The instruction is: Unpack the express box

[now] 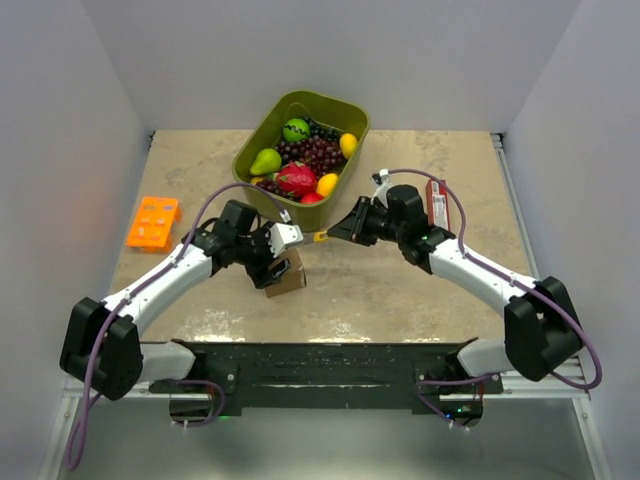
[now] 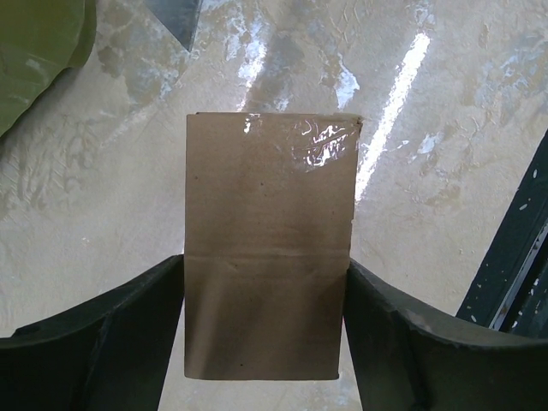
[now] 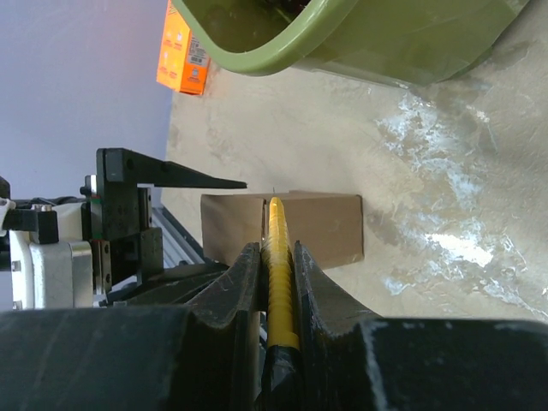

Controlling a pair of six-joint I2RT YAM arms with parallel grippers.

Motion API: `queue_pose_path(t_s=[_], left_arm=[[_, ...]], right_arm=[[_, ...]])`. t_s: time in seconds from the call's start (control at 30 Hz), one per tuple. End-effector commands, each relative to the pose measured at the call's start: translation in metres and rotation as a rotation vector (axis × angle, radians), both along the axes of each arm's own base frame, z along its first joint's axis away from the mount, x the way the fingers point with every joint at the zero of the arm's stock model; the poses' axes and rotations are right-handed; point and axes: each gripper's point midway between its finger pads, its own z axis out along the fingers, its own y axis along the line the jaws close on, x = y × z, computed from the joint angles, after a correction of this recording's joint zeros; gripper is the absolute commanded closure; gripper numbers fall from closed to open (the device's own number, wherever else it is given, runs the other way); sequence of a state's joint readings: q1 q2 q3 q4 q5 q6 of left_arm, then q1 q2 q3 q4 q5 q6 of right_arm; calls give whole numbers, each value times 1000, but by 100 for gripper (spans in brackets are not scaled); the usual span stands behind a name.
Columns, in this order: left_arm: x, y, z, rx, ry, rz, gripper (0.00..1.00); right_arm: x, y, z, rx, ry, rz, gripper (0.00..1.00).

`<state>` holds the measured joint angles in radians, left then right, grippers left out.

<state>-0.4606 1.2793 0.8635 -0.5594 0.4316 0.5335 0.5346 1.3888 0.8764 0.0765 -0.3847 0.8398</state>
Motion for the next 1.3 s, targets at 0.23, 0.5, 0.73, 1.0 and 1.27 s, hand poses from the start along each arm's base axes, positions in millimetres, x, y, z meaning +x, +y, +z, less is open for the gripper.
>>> queue_pose_path(t_s=[0.23,0.5,0.73,1.0,1.27], left_arm=[[4,-3,3,-27,-22,23,28],[1,-6,3,-42,-16,6,37],[-1,-6,0,-41,-6,0,40],[-2,-6,-2,-46,4,7,43],[6,-1,-5,-46,18,66,55]], right_arm=[[-4,15,6,71,5,14,100],[-9,18,4,73,13,18,100],[-8,15,0,61,21,2,100],[-7,15,2,55,7,2,100],[-13,14,-1,25,19,36,100]])
